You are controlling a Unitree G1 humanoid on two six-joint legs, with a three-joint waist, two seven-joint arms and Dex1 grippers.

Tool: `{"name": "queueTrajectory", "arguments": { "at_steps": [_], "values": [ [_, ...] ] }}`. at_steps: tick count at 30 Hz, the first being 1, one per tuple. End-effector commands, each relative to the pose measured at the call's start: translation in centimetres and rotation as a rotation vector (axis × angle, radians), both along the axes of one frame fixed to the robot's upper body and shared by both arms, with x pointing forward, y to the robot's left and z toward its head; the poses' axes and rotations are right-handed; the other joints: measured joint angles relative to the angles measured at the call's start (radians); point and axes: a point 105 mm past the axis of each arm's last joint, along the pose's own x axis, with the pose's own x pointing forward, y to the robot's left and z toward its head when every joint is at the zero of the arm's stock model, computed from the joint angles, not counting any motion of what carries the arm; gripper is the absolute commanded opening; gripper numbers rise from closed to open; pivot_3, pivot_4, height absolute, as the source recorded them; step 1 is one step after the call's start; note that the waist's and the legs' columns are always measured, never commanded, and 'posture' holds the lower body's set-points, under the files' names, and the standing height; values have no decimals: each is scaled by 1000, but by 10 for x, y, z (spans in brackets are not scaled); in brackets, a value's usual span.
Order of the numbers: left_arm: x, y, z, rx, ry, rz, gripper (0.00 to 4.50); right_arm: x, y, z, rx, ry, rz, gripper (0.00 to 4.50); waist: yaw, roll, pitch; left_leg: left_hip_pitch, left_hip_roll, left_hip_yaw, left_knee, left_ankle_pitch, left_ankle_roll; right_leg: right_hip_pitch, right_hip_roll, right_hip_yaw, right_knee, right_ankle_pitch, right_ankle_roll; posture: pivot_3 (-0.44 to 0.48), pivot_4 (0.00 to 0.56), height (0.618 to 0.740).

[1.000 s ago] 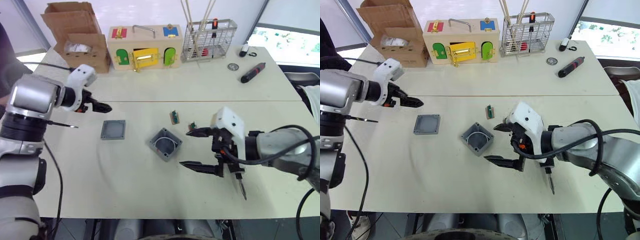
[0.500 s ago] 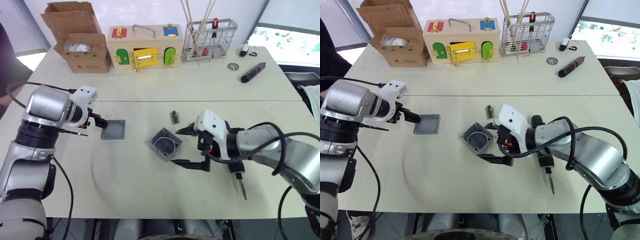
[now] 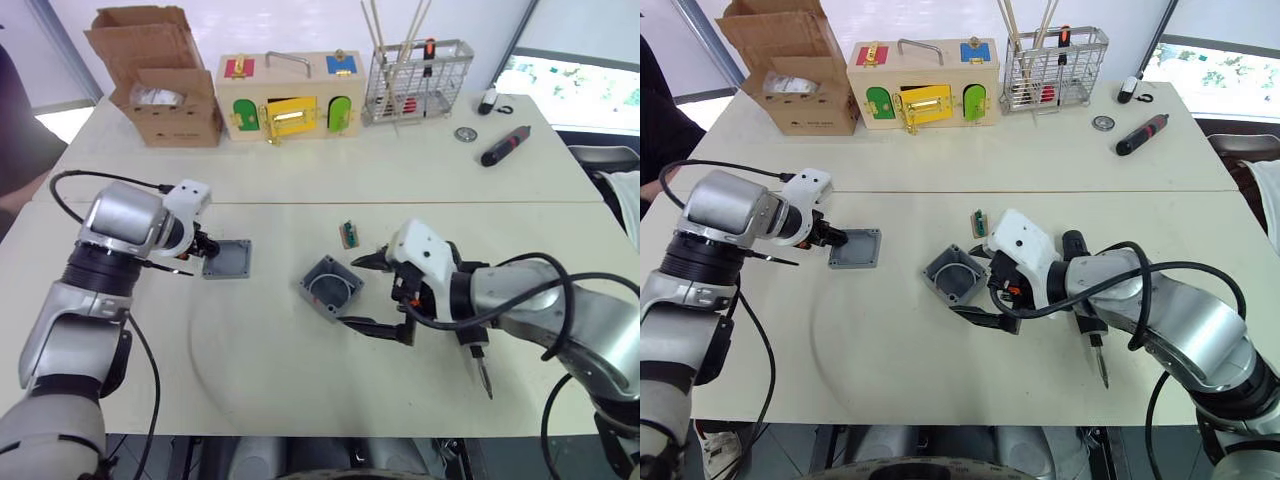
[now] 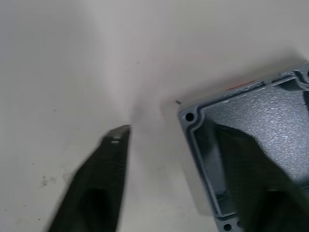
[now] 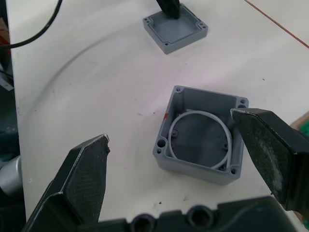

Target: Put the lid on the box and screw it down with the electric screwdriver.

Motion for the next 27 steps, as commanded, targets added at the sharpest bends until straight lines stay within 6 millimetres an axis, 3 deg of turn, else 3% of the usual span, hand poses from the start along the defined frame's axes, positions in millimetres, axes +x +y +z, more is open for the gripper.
{"name": "queueTrajectory", "arguments": {
  "at_steps": [1, 2, 7, 10, 14, 18, 21, 27],
  "values": [
    [-6, 6, -14, 29, 57, 25, 440, -3, -1, 8, 16, -38, -8, 4500, 0, 0, 0, 1, 0, 0, 0, -1, 1, 0, 0, 0, 2, 0, 0, 0, 150, 740],
    [-7, 6, -14, 28, 58, 27, 97, -3, -1, 8, 18, -36, -12, 4500, 0, 0, 0, 1, 0, 0, 0, -1, 1, 0, 0, 0, 2, 0, 0, 0, 150, 740],
    [-5, 8, -9, -15, 31, 56, 97, 0, -4, 8, 36, -24, -40, 4500, -1, 0, 0, 1, 0, 0, 0, 0, 1, 0, 0, 0, 4, 0, 0, 0, 150, 740],
    [12, -6, 16, -114, -127, -3, 97, 9, -11, 14, 75, -39, -93, 4500, 3, 0, 0, 1, 0, 0, 0, 0, 1, -1, 0, 0, 4, 0, 0, 0, 150, 740],
    [34, -48, 90, -374, -525, -202, 97, 35, -19, 38, 276, -44, -219, 4500, 9, -2, 1, -2, 0, -1, 3, 3, -6, -2, 0, 0, 4, 0, 0, 0, 150, 740],
    [31, -78, 149, -606, -852, -335, 97, 56, -18, 67, 506, -20, -294, 4500, 3, -2, 1, -3, 0, 1, 3, 4, -6, -3, -1, 0, 4, 0, 0, 0, 150, 740],
    [34, -93, 163, -722, -927, -341, 97, 70, -20, 77, 558, -18, -357, 4500, -1, -2, 0, -2, 0, 1, 1, 4, -6, -4, -1, 0, 6, 0, 0, 0, 150, 740],
    [36, -126, 164, -769, -969, -425, 97, 90, -17, 100, 689, 10, -423, 4500, -8, -2, 0, -2, 0, 2, 0, 4, -6, -5, 0, 1, 8, 0, 0, 0, 150, 740]
  ]
}}
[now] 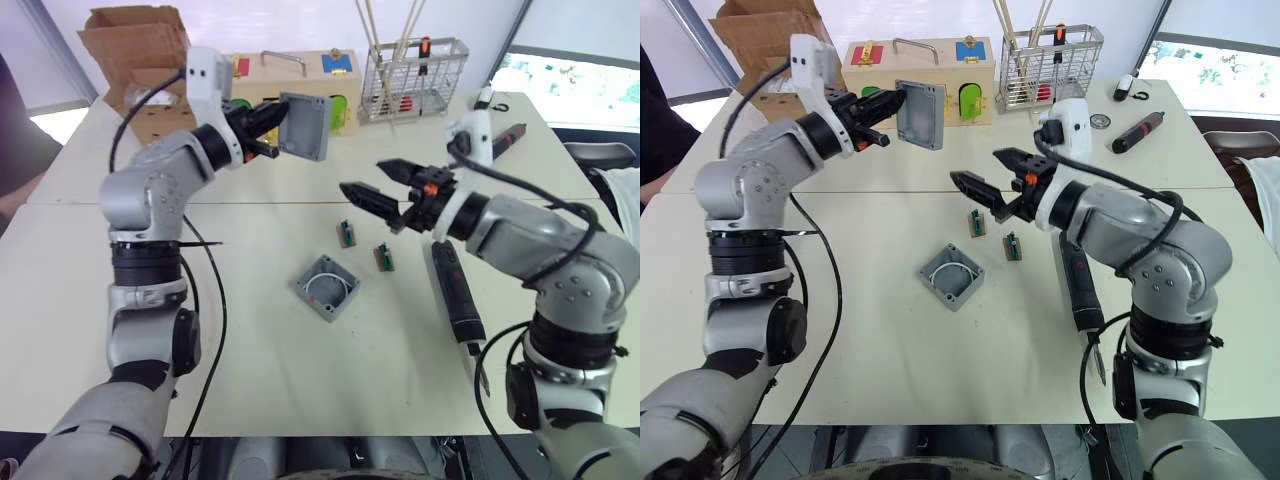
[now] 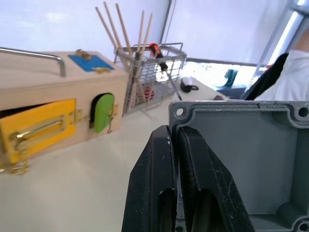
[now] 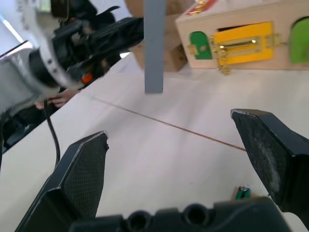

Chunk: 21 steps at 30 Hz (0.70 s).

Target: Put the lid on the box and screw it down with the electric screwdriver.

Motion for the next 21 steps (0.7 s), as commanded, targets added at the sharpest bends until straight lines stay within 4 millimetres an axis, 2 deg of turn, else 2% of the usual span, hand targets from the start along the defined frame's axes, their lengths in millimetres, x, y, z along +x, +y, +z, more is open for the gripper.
{"name": "queueTrajectory", "arguments": {
  "at_steps": [1, 6, 17, 21],
  "values": [
    [-6, -13, 17, -11, -97, -47, 97, 3, -2, 25, 101, -39, -23, 4500, -1, 0, 0, 0, 0, 0, 0, 0, 0, -1, 0, 0, 0, 0, 0, 0, 150, 740],
    [-9, -26, 19, -2, -127, -99, 97, 6, -2, 34, 155, -25, -32, 4500, -2, 0, 0, 0, 0, 1, -1, 0, 0, -1, 0, 0, 0, 0, 0, 0, 150, 740],
    [-16, -34, 15, 16, -143, -139, 97, 11, 7, 29, 154, -4, -41, 4500, -12, 0, 0, 0, 0, 0, -1, 0, 0, -1, 0, 1, 0, 0, 0, 0, 150, 740],
    [-20, -34, 18, 10, -149, -152, 0, 12, 8, 28, 150, -4, -43, 3399, -22, 0, 0, 0, 0, 0, -2, 0, 0, -1, 0, 0, 0, 0, 0, 0, 150, 740]
  ]
}}
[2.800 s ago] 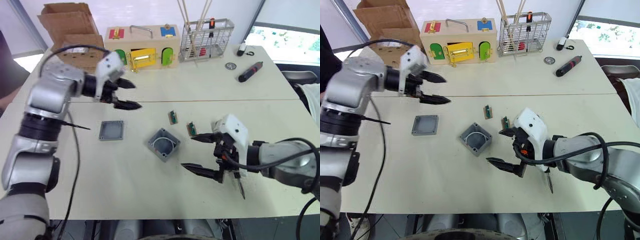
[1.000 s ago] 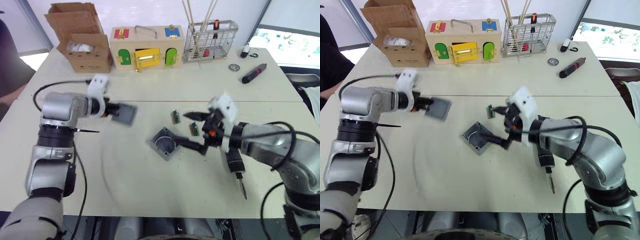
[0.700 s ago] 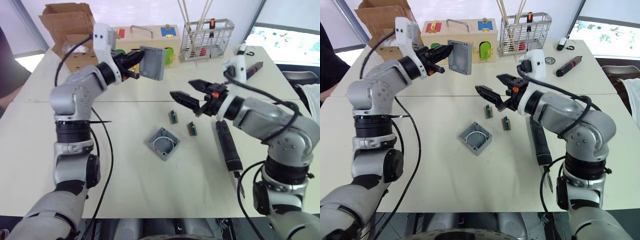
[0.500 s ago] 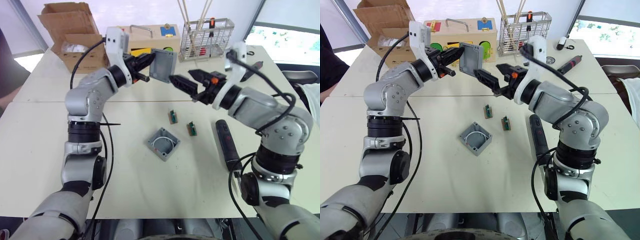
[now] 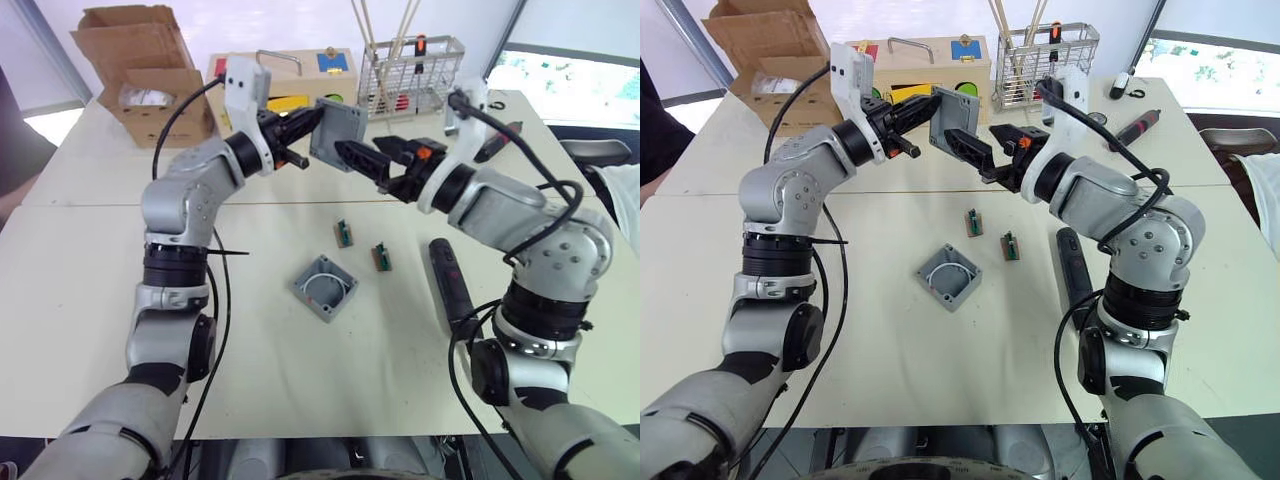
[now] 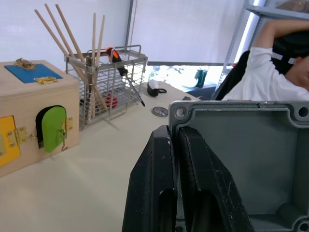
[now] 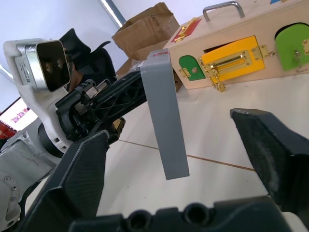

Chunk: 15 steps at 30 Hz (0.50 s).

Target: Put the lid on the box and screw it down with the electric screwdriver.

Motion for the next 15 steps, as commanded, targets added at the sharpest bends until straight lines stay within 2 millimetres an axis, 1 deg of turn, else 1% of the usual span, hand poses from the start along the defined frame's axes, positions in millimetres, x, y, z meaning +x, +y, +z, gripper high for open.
{"name": "queueTrajectory", "arguments": {
  "at_steps": [1, 5, 9, 15],
  "values": [
    [-12, -5, 20, -17, -79, -44, 0, -2, 1, 13, 16, -58, -3, 3163, -3, 0, 0, 0, 0, 0, 0, 0, 0, 0, 0, 0, 0, 0, 0, 0, 150, 740],
    [-13, -5, 20, -17, -78, -47, 0, -2, 2, 13, 14, -62, -2, 1905, -3, 0, 0, 0, 0, 0, 0, 0, 0, 0, 0, 0, 0, 0, 0, 0, 150, 740],
    [-16, -6, 23, -33, -79, -64, 0, 0, 2, 10, 5, -52, -15, 104, -3, 0, 0, 0, 0, 0, 0, 0, 0, 0, 0, 0, 0, 0, 0, 0, 150, 740],
    [-21, -4, 23, -37, -72, -90, 0, 2, 1, 8, 6, -47, -30, 108, -3, 0, 0, 0, 0, 0, 0, 0, 0, 0, 0, 0, 0, 0, 0, 0, 150, 740]
  ]
}}
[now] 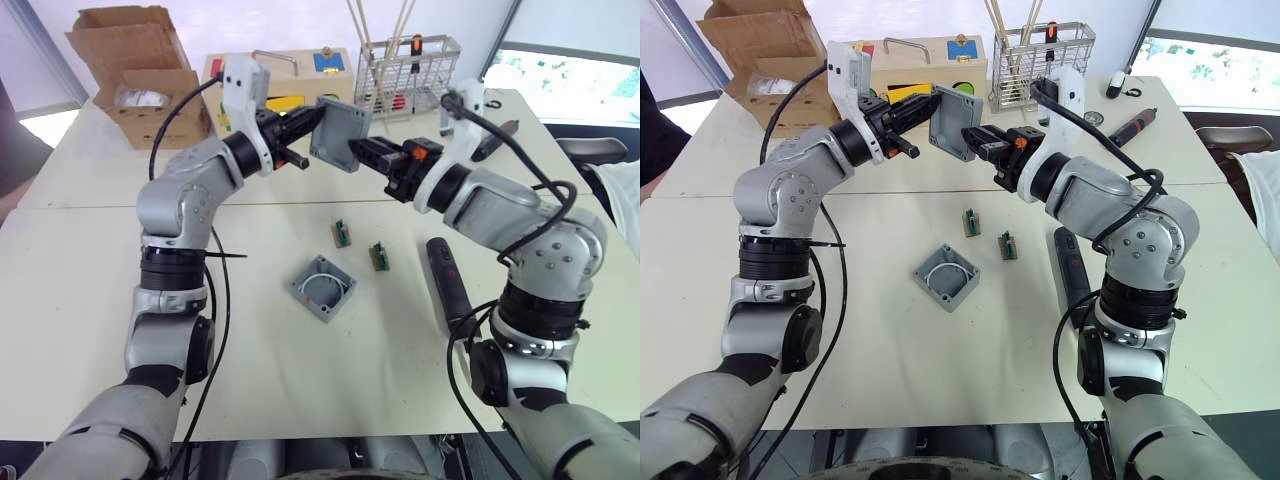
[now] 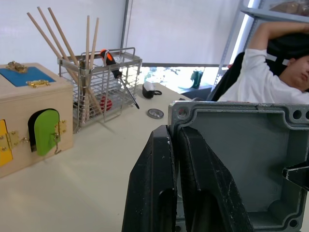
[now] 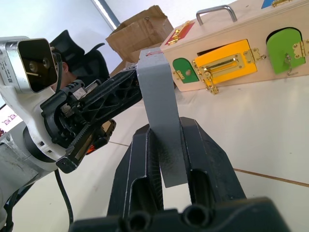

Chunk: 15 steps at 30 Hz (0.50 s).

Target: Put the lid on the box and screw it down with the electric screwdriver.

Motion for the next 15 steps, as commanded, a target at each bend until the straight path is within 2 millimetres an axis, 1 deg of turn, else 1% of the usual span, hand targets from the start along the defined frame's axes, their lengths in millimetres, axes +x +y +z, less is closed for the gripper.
{"name": "queueTrajectory", "arguments": {
  "at_steps": [1, 2, 5, 6, 9, 10, 11, 12, 13, 15],
  "values": [
    [-16, -3, 18, -30, -68, -79, 0, -1, -2, 9, 18, -42, -14, 108, 0, 0, 0, 0, 0, 0, 0, 0, 0, 0, 0, 0, 0, 0, 0, 0, 150, 740],
    [-16, -2, 16, -29, -62, -81, 0, -2, -1, 10, 16, -47, -6, 108, -1, 0, 0, 0, 0, 0, 0, 0, 0, 0, 0, 0, 0, 0, 0, 0, 150, 740],
    [-16, 3, 14, -40, -40, -99, 1084, -4, 1, 10, 13, -62, 13, 108, 1, 0, 0, 0, 0, 0, 0, 0, 0, 0, 0, 0, 0, 0, 0, 0, 150, 740],
    [-18, 4, 15, -46, -40, -113, 1523, -5, 3, 11, 14, -68, 18, 108, 1, 0, 0, 0, 0, 0, 0, 0, 0, 0, 0, 0, 0, 0, 0, 0, 150, 740],
    [-20, 10, 21, -73, -39, -132, 3097, -5, 3, 13, 14, -89, 14, 108, 0, 0, 0, 0, 0, 0, 0, 0, 0, 0, 0, 0, 0, 0, 0, 0, 150, 740],
    [-22, 17, 21, -59, -31, -151, 3166, -4, -1, 15, -3, -113, -11, 108, -1, 0, 0, 0, 0, 0, 0, 0, 0, 0, 0, 0, 0, 0, 0, 0, 150, 740],
    [-26, 24, 21, -42, -26, -174, 3768, -4, -6, 18, -39, -167, -50, 108, -3, 0, 0, 0, 0, 0, 0, 0, 0, 0, 0, 0, 0, 0, 0, 0, 150, 740],
    [-28, 29, 22, -29, -21, -190, 3768, -5, -10, 21, -65, -208, -75, 108, -3, 0, 0, 0, 0, 0, 0, 0, 0, -1, 0, 0, 0, 0, 0, 0, 150, 740],
    [-31, 36, 23, -17, -12, -209, 3768, -10, -15, 22, -138, -288, -93, 108, -3, 0, 0, 0, 0, 0, -1, 0, 0, -1, 1, 0, 0, 0, 0, 0, 150, 740],
    [-38, 51, 23, 16, 15, -252, 3768, -27, -17, 16, -312, -436, -68, 108, 2, 0, 0, 0, 0, 0, -1, 0, 0, -1, 1, 0, 0, 0, 0, 0, 150, 740]
  ]
}}
